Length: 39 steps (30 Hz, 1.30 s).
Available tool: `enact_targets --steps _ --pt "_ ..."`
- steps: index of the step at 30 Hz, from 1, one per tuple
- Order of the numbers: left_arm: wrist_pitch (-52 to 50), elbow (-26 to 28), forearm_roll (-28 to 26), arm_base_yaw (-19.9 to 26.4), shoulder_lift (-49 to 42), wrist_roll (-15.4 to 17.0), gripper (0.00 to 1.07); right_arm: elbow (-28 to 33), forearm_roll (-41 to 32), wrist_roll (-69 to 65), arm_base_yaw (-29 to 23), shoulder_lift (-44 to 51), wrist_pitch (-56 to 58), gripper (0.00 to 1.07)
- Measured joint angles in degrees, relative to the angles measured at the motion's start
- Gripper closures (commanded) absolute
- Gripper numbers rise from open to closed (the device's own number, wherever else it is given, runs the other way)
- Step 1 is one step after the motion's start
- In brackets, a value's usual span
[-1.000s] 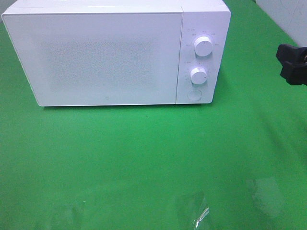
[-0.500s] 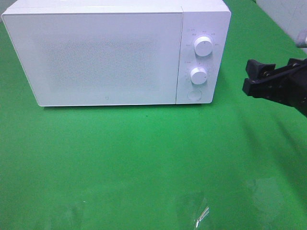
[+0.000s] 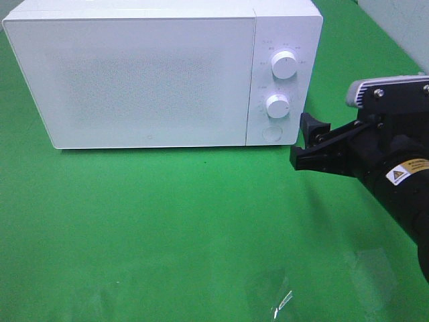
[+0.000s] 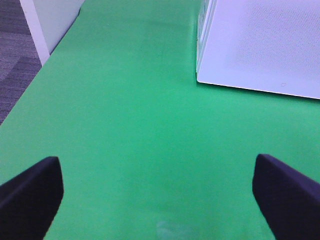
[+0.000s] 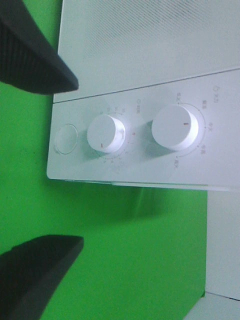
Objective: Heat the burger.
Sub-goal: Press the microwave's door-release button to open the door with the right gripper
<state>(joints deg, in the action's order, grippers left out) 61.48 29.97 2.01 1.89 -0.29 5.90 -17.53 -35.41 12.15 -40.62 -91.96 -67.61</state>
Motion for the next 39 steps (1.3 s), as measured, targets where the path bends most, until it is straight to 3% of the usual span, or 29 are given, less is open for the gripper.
enact_targets --steps 5,11,15,20,21,22,24,29,31,39 --pt "0.0 0.0 0.0 0.0 0.0 0.0 0.12 0.0 -4.3 1.49 -4.47 -1.78 -1.15 0.32" --pt "0.0 0.0 0.0 0.0 0.0 0.0 0.12 0.0 -5.79 2.29 -5.96 -1.78 -1.32 0.34" --pt "0.0 0.0 0.0 0.0 0.0 0.0 0.12 0.0 -6.3 2.29 -6.13 -1.78 -0.92 0.4" --pt "0.0 0.0 0.0 0.0 0.0 0.0 0.12 0.0 -6.36 -1.26 -6.19 -1.83 -0.69 0.56" --pt "0.0 0.0 0.0 0.0 0.0 0.0 0.12 0.0 -6.47 -5.73 -6.19 -1.83 -0.46 0.64" --pt "0.0 0.0 0.0 0.0 0.0 0.0 0.12 0.0 -6.47 -5.73 -6.19 -1.83 -0.46 0.64" --pt "0.0 0.0 0.0 0.0 0.0 0.0 0.12 0.0 -6.47 -14.04 -6.19 -1.83 -0.06 0.8" --pt "0.0 0.0 0.0 0.0 0.0 0.0 0.12 0.0 -6.47 -28.36 -6.19 -1.83 1.49 0.96" --pt "0.0 0.0 0.0 0.0 0.0 0.0 0.12 0.0 -6.42 -45.32 -6.19 -1.83 4.81 1.04" --pt "0.0 0.0 0.0 0.0 0.0 0.0 0.12 0.0 -4.07 -69.84 -6.19 -1.83 8.14 1.07"
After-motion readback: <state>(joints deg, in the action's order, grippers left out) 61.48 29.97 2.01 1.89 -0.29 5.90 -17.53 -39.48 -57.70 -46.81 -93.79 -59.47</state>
